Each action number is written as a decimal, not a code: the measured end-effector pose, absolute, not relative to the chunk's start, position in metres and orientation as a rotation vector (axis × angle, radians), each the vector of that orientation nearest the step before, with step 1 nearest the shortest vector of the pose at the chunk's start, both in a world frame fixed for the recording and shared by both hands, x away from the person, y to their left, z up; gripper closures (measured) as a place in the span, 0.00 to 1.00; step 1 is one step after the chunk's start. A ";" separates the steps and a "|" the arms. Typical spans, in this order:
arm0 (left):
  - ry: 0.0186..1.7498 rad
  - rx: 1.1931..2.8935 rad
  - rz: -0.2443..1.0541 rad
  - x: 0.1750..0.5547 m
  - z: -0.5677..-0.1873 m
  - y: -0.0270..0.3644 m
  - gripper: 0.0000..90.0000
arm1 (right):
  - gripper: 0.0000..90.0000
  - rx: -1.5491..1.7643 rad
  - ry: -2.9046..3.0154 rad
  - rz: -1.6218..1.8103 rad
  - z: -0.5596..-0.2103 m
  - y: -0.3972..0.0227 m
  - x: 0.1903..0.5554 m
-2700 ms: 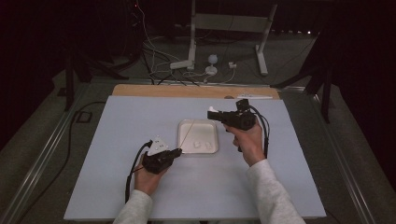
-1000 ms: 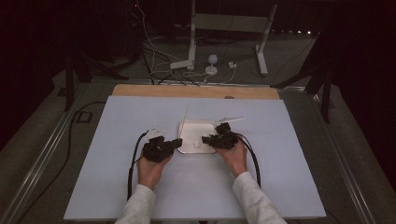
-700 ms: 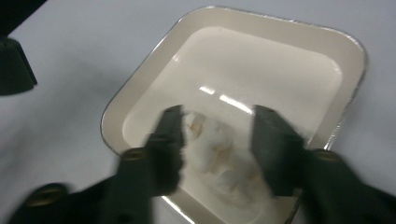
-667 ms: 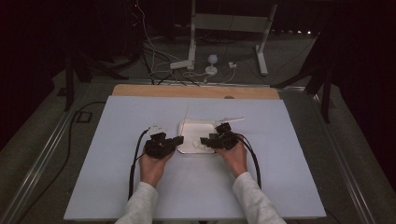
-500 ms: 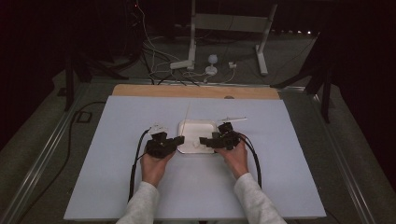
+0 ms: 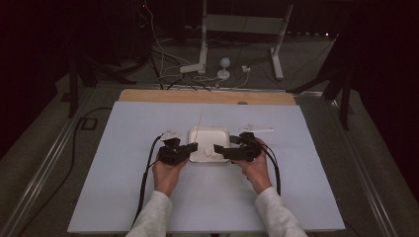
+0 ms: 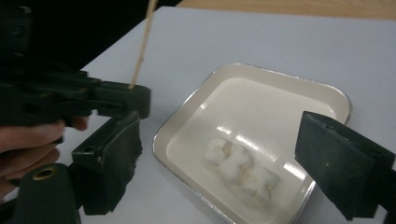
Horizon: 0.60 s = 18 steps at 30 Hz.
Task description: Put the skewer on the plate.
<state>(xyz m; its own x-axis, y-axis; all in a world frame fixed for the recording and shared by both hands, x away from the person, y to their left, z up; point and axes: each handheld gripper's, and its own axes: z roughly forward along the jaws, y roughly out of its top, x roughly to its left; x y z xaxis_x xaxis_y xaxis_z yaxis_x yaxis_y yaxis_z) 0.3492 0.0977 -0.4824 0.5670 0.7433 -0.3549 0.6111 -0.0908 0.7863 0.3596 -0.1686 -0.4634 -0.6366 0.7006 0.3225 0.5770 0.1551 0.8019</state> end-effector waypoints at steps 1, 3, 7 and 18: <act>1.118 1.784 0.162 0.350 -0.483 0.098 1.00 | 0.13 1.261 2.287 1.504 -0.462 -0.170 0.357; 1.127 1.784 0.163 0.351 -0.483 0.097 1.00 | 0.10 1.222 2.286 1.525 -0.460 -0.175 0.352; 1.131 1.792 0.166 0.352 -0.483 0.097 1.00 | 0.07 1.162 2.271 1.539 -0.456 -0.187 0.341; 1.151 1.810 0.159 0.357 -0.487 0.091 0.99 | 0.04 1.109 2.228 1.549 -0.452 -0.227 0.312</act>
<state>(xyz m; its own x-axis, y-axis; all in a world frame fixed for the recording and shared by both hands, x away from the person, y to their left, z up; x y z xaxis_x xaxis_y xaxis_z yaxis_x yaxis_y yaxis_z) 0.3567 0.0909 -0.4868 0.5481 0.7589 -0.3515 0.6355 -0.1047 0.7650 0.3122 -0.2272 -0.4520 -0.6948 0.6790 0.2370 0.4588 0.1647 0.8732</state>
